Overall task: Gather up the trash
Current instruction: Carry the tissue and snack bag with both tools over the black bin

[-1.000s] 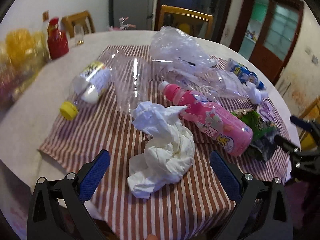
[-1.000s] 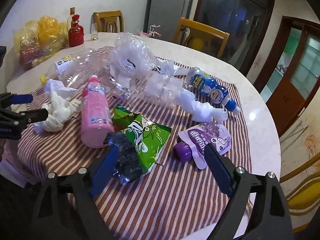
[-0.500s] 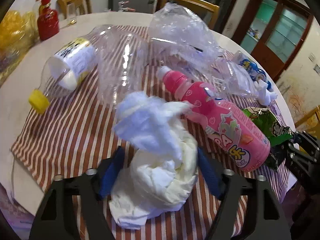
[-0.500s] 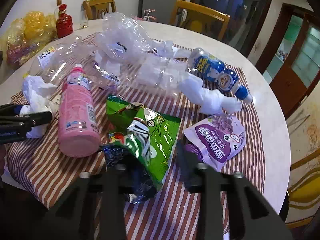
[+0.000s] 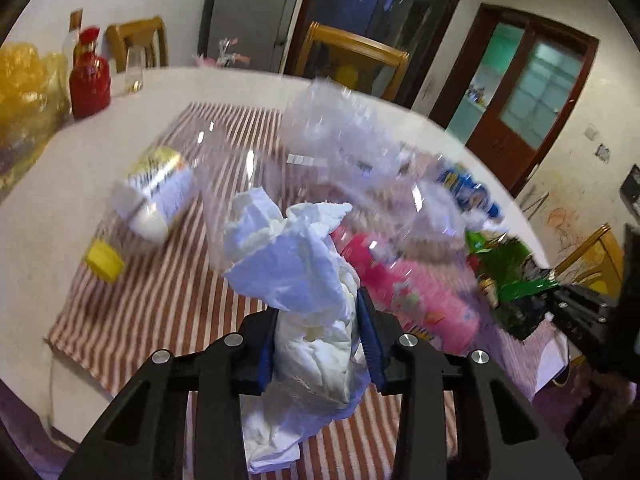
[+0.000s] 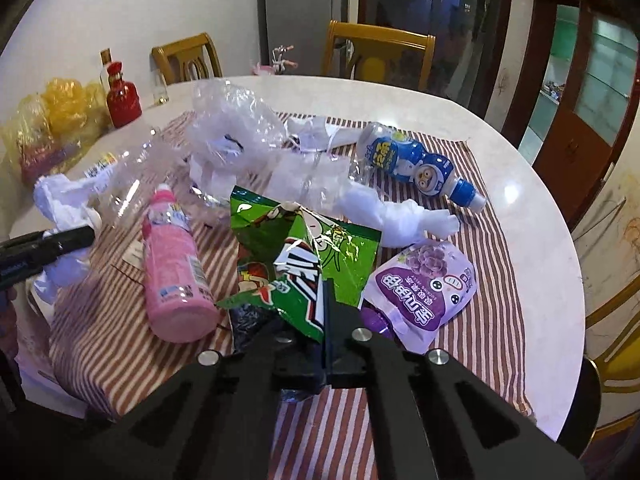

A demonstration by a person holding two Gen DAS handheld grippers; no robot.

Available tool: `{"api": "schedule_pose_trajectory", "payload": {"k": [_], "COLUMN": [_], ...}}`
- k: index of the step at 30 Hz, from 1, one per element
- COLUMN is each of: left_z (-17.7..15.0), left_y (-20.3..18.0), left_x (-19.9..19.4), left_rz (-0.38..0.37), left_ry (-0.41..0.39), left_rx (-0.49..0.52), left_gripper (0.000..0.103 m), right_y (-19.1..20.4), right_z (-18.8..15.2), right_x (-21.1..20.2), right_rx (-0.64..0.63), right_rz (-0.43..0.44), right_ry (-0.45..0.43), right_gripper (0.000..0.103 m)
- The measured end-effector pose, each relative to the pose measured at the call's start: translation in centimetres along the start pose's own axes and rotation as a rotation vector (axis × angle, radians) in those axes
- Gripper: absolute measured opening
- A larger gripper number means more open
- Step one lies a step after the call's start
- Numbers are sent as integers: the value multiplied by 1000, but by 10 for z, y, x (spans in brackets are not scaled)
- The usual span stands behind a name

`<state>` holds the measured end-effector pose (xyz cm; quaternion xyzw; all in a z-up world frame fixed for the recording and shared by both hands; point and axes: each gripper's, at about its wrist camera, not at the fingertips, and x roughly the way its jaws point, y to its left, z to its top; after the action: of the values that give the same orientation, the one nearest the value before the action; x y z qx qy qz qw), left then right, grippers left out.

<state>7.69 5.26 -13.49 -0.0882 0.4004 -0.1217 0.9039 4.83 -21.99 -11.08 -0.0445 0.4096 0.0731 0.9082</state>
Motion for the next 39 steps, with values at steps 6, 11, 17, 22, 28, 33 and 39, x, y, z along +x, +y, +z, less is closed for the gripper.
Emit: {"api": "schedule_pose_trajectory", "payload": {"k": [6,11,17,22,28,33,39], "left_z": [18,33,47,45,18,-10,-39], "left_y": [-34,-88,-181,-268,-376,-447,-494], "left_x": [-23,-22,1,28,46,50,69], "left_rz": [-85,-201,-354,-519,-693,-773,-759], "left_ry": [-62,-68,-52,-37,-21,7,58], "left_rx": [89,202,384,504,644,719,719], "left_gripper": [35,35,35,35,35,35,35], "right_y": [-9,-38,-109,-186,-265,-307,-333], "right_z": [0,-5,-29,-71,-134,-183,-215], "right_x": [-8,-27,-65,-99,-129,-134,-125], "right_rx": [37,108,258,422,602,713,814], "right_rz": [12,-20,-159,-345,-582,-694,-720], "right_ry": [-27,-71,-129,-131,-84,-25,18], "right_gripper": [1,1,1,1,1,1,1]}}
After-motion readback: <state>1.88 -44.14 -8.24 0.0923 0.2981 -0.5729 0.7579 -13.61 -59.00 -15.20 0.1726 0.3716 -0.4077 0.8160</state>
